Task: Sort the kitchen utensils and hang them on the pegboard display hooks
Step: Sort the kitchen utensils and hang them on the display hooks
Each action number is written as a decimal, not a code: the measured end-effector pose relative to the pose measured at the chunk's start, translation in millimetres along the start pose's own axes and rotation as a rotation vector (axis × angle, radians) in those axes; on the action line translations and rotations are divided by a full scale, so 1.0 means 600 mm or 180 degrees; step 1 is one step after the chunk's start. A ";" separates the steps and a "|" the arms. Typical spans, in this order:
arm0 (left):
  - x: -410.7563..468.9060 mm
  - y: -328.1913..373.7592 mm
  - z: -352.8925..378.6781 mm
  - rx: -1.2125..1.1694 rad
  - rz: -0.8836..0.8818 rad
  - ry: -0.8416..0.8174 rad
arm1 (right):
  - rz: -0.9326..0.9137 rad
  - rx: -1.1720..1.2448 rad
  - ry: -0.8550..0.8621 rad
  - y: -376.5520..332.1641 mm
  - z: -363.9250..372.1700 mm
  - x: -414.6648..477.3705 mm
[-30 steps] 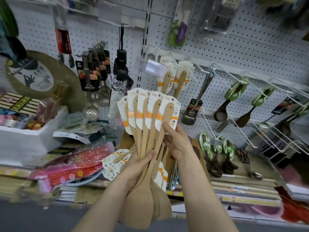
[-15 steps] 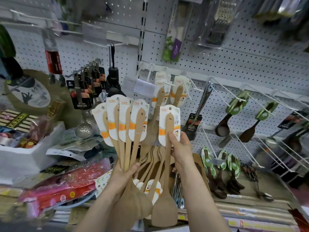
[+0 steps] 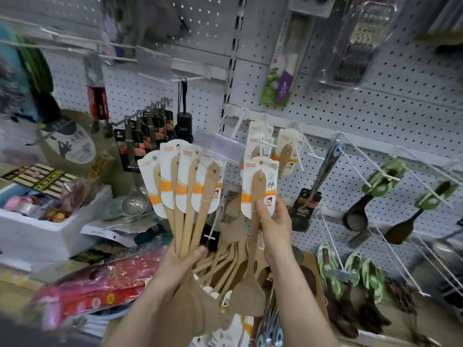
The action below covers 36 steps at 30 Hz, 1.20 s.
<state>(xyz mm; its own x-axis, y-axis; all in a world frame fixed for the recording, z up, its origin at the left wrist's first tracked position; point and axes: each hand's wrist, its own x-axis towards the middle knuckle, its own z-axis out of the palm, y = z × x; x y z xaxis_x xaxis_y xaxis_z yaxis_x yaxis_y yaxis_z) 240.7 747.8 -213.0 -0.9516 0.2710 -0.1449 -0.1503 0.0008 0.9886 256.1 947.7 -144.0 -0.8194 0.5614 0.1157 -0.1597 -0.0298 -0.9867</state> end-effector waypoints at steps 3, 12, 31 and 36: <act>0.004 0.005 0.001 0.0039 0.0059 -0.0008 | -0.0070 -0.0001 -0.0070 0.012 0.000 -0.002; 0.030 0.008 0.006 0.0161 0.0007 0.0013 | -0.0155 0.0182 -0.0147 0.004 -0.001 0.017; 0.017 -0.011 -0.006 -0.0156 -0.0073 0.0023 | -0.0011 0.0377 -0.0025 0.014 0.031 0.048; 0.008 -0.012 -0.001 -0.0243 -0.0035 -0.0013 | 0.0278 0.0057 0.0196 0.004 0.049 0.101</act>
<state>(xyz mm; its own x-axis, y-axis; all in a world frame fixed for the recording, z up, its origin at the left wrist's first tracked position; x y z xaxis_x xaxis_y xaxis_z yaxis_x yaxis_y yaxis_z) 237.0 748.3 -220.9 -0.9487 0.2753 -0.1554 -0.1808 -0.0695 0.9811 189.6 957.2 -136.0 -0.7954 0.6057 0.0215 -0.0993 -0.0953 -0.9905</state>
